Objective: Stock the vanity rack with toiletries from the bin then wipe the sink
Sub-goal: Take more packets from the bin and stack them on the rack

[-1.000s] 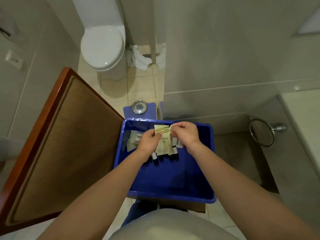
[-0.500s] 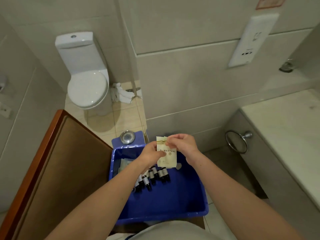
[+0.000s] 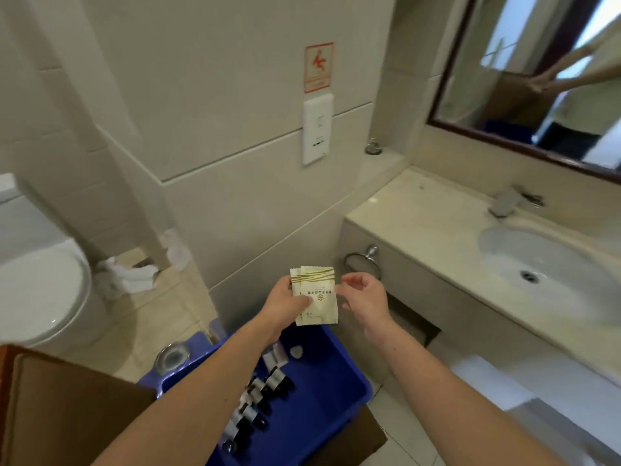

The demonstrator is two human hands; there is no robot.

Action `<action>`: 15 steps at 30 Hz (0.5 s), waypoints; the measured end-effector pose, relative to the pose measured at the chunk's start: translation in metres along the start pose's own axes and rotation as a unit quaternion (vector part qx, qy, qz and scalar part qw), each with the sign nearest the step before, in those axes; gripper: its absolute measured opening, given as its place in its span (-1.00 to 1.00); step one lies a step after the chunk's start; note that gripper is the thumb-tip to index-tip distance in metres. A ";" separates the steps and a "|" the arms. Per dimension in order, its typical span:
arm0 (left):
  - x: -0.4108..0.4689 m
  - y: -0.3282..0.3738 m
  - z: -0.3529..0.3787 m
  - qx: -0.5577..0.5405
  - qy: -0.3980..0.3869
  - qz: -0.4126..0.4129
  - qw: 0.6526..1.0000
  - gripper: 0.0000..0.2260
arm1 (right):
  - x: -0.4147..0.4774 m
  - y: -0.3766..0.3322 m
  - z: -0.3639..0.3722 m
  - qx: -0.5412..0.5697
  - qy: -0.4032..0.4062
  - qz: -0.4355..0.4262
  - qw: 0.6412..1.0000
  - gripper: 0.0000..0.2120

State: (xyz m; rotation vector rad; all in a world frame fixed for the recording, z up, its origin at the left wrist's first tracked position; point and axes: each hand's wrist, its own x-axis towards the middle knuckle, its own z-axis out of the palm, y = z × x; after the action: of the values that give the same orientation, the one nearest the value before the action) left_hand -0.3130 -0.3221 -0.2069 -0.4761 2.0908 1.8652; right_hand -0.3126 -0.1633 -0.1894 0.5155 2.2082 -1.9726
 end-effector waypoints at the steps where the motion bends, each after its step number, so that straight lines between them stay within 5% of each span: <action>1: -0.001 0.006 0.010 0.004 -0.022 0.010 1.000 -0.68 | -0.006 -0.002 -0.012 0.007 0.010 0.002 1.000 -0.79; 15: -0.034 0.061 0.173 0.027 -0.231 0.099 0.968 -0.60 | -0.056 -0.004 -0.171 0.069 0.178 -0.001 0.982 -0.73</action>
State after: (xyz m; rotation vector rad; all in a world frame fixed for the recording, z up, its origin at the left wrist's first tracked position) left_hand -0.3083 -0.1422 -0.1566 0.1776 1.9118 1.7973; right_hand -0.2405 -0.0041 -0.1449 0.9545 2.2682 -2.1899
